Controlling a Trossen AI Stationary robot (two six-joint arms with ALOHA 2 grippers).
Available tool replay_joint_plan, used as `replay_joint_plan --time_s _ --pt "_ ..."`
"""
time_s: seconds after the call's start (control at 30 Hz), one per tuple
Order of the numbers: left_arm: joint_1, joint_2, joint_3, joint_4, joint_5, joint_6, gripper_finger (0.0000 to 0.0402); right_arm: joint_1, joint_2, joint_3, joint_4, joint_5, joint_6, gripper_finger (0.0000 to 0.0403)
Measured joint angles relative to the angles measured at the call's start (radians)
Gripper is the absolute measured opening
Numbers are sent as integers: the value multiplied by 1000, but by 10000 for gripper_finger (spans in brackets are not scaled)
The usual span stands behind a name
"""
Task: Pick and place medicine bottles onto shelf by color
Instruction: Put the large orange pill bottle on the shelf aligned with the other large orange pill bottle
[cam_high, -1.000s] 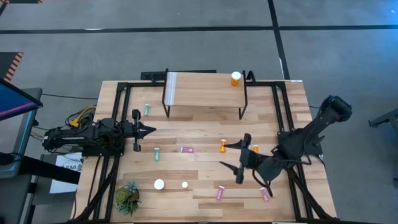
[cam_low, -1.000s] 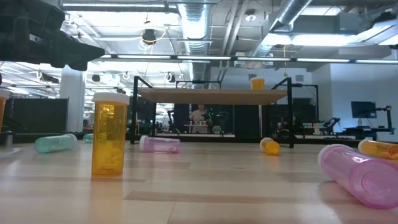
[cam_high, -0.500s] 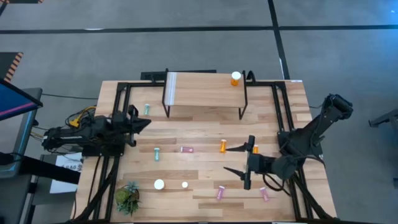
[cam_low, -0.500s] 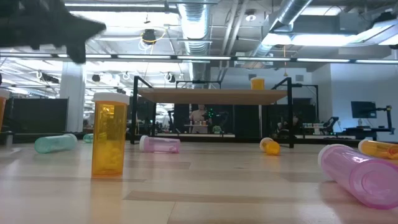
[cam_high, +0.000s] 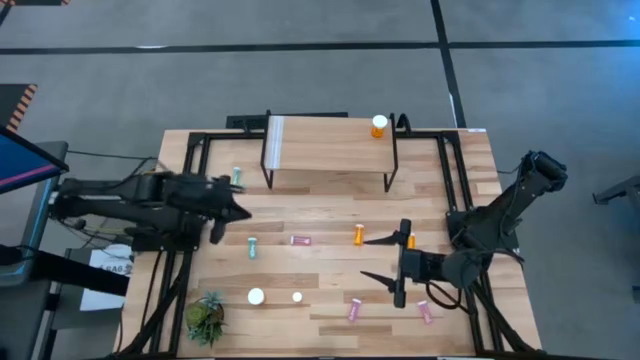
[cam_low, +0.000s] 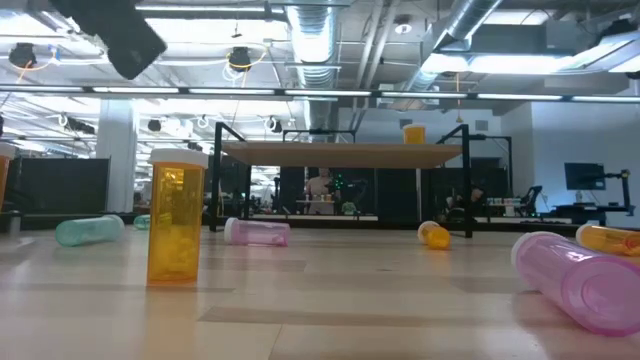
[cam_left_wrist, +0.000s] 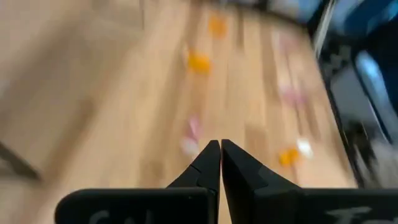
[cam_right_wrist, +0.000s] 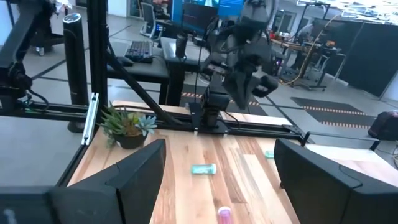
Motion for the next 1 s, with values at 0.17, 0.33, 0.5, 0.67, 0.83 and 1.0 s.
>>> replay_joint_plan --time_s 0.17,0.33,0.5,0.67,0.83,1.0 --pt "-64 247 194 -226 155 -78 0 14 0 0 1 -3 1 320" --pt "-192 408 298 -428 109 -173 0 30 0 0 1 -3 2 320" --pt "-388 448 320 -447 -1 -325 0 50 0 0 2 -3 6 320" --pt "-653 439 319 -338 -259 -469 0 55 0 0 1 -3 21 320" --pt "-835 470 264 -172 -409 -559 3 50 0 0 4 -3 26 320" --pt "-915 542 233 -114 -461 -599 22 36 0 0 5 -2 36 320"
